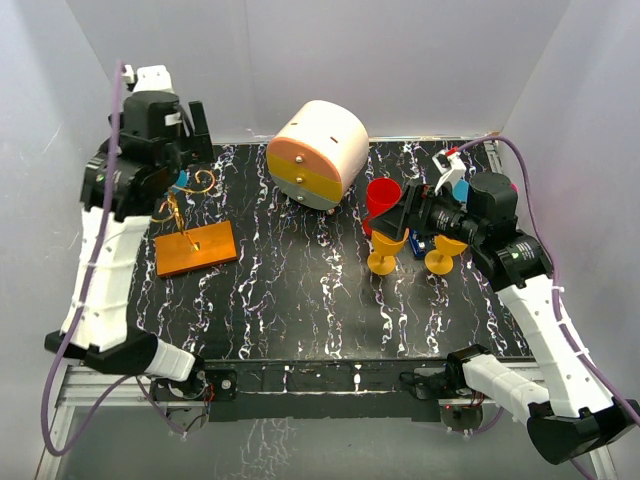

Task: Take the wine glass off the wine glass rack

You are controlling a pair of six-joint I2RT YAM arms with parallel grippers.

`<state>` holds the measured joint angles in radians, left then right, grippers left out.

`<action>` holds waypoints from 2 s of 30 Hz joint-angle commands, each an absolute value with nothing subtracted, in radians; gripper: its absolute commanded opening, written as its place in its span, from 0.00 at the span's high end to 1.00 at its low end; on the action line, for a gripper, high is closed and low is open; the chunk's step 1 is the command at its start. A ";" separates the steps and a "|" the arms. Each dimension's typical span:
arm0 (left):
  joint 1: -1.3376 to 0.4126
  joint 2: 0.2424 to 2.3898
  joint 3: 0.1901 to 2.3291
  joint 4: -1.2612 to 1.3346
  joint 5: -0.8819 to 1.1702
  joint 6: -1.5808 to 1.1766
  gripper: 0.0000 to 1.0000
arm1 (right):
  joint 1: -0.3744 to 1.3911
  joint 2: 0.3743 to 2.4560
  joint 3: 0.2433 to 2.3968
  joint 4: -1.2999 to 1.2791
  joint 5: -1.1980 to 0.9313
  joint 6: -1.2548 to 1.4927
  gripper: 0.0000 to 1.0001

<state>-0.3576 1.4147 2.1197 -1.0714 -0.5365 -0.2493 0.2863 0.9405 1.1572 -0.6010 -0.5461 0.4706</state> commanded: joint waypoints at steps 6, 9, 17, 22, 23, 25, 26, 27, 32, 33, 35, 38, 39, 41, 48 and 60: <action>-0.155 1.467 2.025 -0.738 -0.544 -0.123 0.01 | 0.290 0.939 1.142 -0.534 -0.557 0.466 0.02; -0.090 1.495 2.025 -0.708 -0.483 -0.136 0.01 | 0.290 0.947 1.137 -0.534 -0.549 0.465 0.02; 0.059 1.571 2.061 -0.692 -0.320 -0.199 0.01 | 0.290 0.967 1.134 -0.528 -0.546 0.463 0.02; 0.109 1.610 2.062 -0.707 -0.210 -0.218 0.01 | 0.289 0.975 1.141 -0.531 -0.544 0.463 0.02; 0.119 1.620 2.065 -0.715 -0.193 -0.222 0.01 | 0.289 0.975 1.141 -0.533 -0.543 0.463 0.02; 0.137 1.629 2.064 -0.724 -0.182 -0.220 0.01 | 0.290 0.969 1.136 -0.528 -0.542 0.461 0.02; 0.143 1.631 2.061 -0.722 -0.180 -0.216 0.01 | 0.290 0.968 1.133 -0.527 -0.537 0.458 0.02; 0.148 1.632 2.060 -0.718 -0.176 -0.211 0.01 | 0.290 0.969 1.132 -0.533 -0.534 0.455 0.02; 0.163 1.639 2.044 -0.700 -0.138 -0.187 0.01 | 0.290 0.967 1.122 -0.535 -0.531 0.446 0.02; 0.163 1.641 2.040 -0.695 -0.114 -0.183 0.01 | 0.289 0.966 1.120 -0.535 -0.532 0.447 0.02; 0.164 1.644 2.031 -0.687 -0.074 -0.184 0.01 | 0.290 0.965 1.115 -0.530 -0.534 0.448 0.02; 0.165 1.659 2.032 -0.690 -0.065 -0.187 0.01 | 0.290 0.971 1.111 -0.526 -0.538 0.451 0.02; 0.165 1.665 2.039 -0.694 -0.064 -0.182 0.01 | 0.290 0.972 1.110 -0.523 -0.543 0.452 0.02; 0.165 1.676 2.047 -0.707 -0.076 -0.173 0.01 | 0.290 0.975 1.108 -0.518 -0.548 0.454 0.02; 0.165 1.673 2.034 -0.708 -0.135 -0.155 0.01 | 0.290 0.989 1.113 -0.503 -0.559 0.468 0.02; 0.163 1.743 2.099 -0.746 -0.081 -0.180 0.01 | 0.289 0.986 1.097 -0.488 -0.568 0.483 0.02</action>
<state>0.1608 1.7153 2.0430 -0.7185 -0.1196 -0.1745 0.2863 0.9958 1.0969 -0.5556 -0.5529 0.4789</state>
